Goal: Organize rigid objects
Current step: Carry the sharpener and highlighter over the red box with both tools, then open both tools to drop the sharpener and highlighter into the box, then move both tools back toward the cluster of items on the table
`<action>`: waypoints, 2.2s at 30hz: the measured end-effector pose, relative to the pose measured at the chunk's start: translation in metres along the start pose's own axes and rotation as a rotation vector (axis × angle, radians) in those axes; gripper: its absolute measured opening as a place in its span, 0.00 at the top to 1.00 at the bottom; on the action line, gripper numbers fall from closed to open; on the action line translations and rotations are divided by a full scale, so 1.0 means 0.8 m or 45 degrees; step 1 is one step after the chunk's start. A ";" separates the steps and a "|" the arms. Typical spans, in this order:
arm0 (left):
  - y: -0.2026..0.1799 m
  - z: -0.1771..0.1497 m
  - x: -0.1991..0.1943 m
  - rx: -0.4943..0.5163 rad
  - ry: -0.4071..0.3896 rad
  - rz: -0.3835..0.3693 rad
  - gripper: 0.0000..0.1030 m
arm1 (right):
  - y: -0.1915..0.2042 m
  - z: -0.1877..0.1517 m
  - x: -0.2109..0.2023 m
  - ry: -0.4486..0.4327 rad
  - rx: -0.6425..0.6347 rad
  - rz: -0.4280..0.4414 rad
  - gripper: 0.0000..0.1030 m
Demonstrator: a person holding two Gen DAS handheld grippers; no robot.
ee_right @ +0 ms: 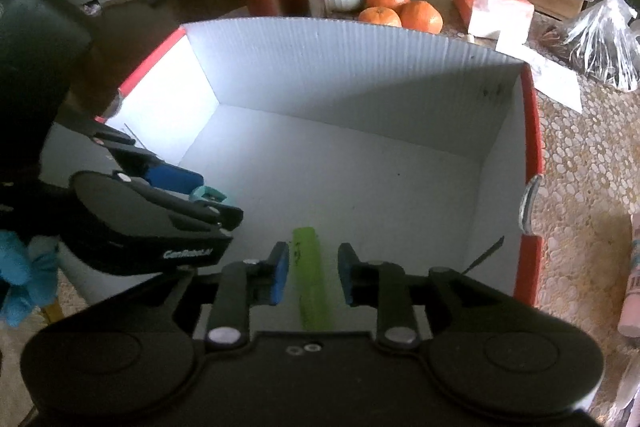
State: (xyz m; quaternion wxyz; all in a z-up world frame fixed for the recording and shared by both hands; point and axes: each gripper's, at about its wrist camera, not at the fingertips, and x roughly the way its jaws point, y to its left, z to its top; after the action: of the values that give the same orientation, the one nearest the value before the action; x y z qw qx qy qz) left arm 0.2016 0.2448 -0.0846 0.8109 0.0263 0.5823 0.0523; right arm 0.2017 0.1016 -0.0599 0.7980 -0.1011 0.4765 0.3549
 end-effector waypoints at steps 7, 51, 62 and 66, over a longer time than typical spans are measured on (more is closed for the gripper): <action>0.004 0.007 -0.006 -0.036 -0.029 0.002 0.41 | -0.001 -0.008 -0.018 -0.055 -0.020 0.028 0.50; -0.090 -0.068 -0.200 -0.046 -0.571 -0.080 0.25 | -0.071 -0.111 -0.209 -0.418 0.068 0.043 0.02; -0.144 -0.080 -0.200 -0.036 -0.616 -0.171 0.20 | -0.133 -0.166 -0.237 -0.483 0.218 -0.082 0.02; -0.165 -0.079 -0.199 -0.026 -0.631 -0.201 0.19 | -0.156 -0.185 -0.249 -0.511 0.254 -0.156 0.00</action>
State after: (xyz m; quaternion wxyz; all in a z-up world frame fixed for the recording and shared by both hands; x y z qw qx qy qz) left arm 0.0986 0.0945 0.0312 0.9306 -0.0156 0.3654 -0.0132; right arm 0.1238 -0.1571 0.0059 0.9028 0.0223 0.3339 0.2700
